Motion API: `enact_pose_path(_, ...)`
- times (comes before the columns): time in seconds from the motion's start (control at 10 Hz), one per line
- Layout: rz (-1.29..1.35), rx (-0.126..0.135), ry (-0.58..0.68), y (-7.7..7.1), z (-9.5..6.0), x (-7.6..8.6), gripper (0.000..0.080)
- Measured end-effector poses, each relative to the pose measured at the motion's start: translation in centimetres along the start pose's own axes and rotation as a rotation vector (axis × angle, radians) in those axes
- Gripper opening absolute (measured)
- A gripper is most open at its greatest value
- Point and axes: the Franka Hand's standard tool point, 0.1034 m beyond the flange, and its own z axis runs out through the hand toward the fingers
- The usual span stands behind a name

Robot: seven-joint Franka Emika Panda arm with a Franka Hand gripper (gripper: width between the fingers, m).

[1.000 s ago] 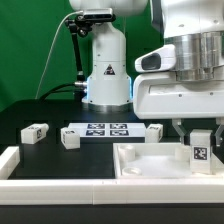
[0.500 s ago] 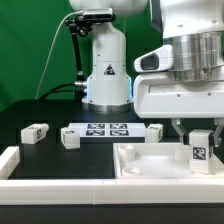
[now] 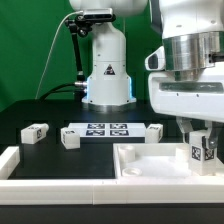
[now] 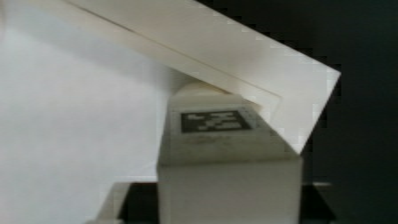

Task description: Assemble one leg

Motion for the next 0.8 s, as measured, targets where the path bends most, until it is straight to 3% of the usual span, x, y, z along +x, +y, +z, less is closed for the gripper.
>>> enact_pose_path(0.8, 0.776, 0.011, -0.024, 0.18, 0.02, -0.14, 0.0297)
